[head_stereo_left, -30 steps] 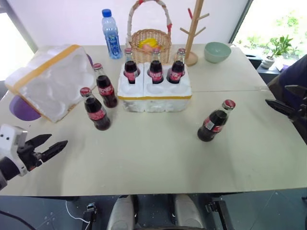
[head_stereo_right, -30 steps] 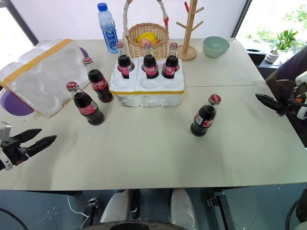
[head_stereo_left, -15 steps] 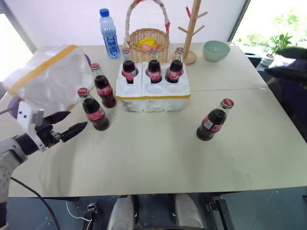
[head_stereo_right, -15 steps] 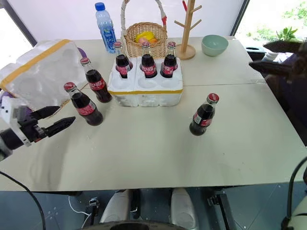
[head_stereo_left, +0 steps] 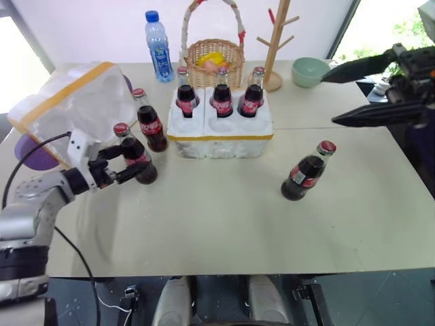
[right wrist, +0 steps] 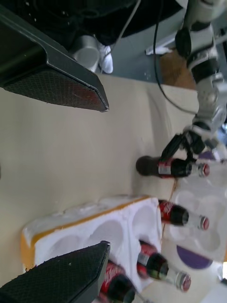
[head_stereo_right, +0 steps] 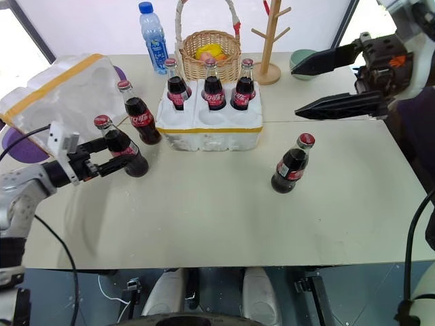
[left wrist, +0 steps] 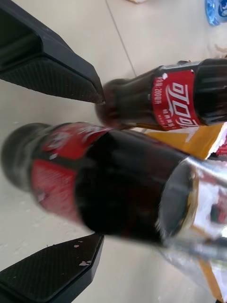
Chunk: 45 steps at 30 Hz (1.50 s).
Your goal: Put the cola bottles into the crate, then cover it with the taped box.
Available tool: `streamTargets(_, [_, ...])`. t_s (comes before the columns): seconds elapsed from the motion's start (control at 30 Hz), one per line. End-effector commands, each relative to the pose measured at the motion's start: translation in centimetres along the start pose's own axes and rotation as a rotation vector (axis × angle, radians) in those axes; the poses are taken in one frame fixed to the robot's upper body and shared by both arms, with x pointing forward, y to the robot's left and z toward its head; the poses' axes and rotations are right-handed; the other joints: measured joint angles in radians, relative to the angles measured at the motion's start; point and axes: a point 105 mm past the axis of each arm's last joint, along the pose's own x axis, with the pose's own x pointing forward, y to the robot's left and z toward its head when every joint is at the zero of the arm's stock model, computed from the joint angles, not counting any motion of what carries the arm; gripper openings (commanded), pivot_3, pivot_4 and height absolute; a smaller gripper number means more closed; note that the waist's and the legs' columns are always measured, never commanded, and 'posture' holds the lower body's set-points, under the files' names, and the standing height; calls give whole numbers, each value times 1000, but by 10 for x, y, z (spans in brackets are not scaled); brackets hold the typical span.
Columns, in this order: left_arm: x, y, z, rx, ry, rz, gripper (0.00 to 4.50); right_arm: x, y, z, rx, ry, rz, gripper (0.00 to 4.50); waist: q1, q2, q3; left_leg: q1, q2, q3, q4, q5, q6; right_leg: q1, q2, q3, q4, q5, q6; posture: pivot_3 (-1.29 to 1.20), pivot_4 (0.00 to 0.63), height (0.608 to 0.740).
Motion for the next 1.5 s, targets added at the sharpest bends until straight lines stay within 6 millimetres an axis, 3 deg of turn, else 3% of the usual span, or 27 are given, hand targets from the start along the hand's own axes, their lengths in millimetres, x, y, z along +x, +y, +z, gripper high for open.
streamTargets(0.03, [10,-2,6,53,-17,-31,4477,-1,11,17,-69,-34,7,4500,0,0,0,0,0,0,0,0,0,0,0,0,0,0,0,0,150,740])
streamTargets(0.07, [12,-3,5,55,-16,-39,4477,0,11,17,-72,-35,4,4500,0,0,0,0,0,0,0,0,0,0,0,0,0,0,0,0,150,740])
streamTargets(0.17, [11,-6,5,64,-8,-76,3703,1,8,18,-91,-42,-29,4500,-3,0,0,0,0,0,0,0,0,0,0,0,1,0,0,0,150,740])
streamTargets(0.23, [6,-11,5,66,8,-111,2760,1,6,19,-90,-50,-54,4500,-4,0,0,0,0,0,0,0,0,0,1,0,1,0,0,0,150,740])
streamTargets(0.33, [-3,-13,7,52,51,-140,2754,1,5,20,-77,-67,-70,4500,-6,0,0,0,0,0,0,0,0,0,1,0,1,0,0,0,150,740])
streamTargets(0.43, [-12,-30,16,20,73,-251,2754,1,7,19,-73,-70,-71,4500,-7,-1,1,-1,1,0,0,0,0,-1,1,0,1,0,0,0,150,740])
streamTargets(0.5, [-10,-59,49,-2,8,-416,2754,0,5,18,-36,-79,-84,4500,-5,-3,2,-1,1,1,-1,0,0,-2,0,0,1,0,0,0,150,740])
streamTargets(0.57, [-6,-74,70,-13,-43,-494,2754,-1,5,17,-17,-88,-92,4500,5,-4,4,-2,1,0,1,0,0,-2,0,0,2,0,0,0,150,740])
streamTargets(0.7, [38,-84,122,-102,-264,-491,2754,1,-1,12,-48,-79,-155,4500,27,-6,4,-6,-1,-4,8,0,0,-1,0,-2,4,0,0,0,150,740])
streamTargets(0.83, [98,-75,151,-65,-353,-282,2754,2,-3,12,-48,-101,-189,4500,25,-6,4,-9,-4,-6,16,-1,3,1,1,-2,6,4,8,0,150,740])
streamTargets(0.9, [117,-72,161,-76,-387,-213,2754,1,-3,12,-50,-105,-204,4500,22,-7,5,-9,-5,-7,16,-1,3,1,0,-2,6,5,9,0,150,740])
streamTargets(1.0, [138,-77,163,-20,-386,-170,2754,-1,-6,12,-45,-111,-245,4500,15,-7,5,-9,-5,-7,16,-1,3,-1,1,-2,8,5,10,0,150,740])
streamTargets(1.23, [159,-86,163,-40,-386,-208,2754,-5,-8,5,-24,-115,-292,4500,18,-7,5,-16,-5,-8,16,-1,4,-9,1,-2,10,5,11,0,150,740])
streamTargets(1.5, [191,-103,127,127,-174,-221,2754,-2,-18,-7,-4,-125,-331,4500,25,-7,5,-16,-5,-8,16,-1,4,-8,1,-2,10,5,11,0,150,740])
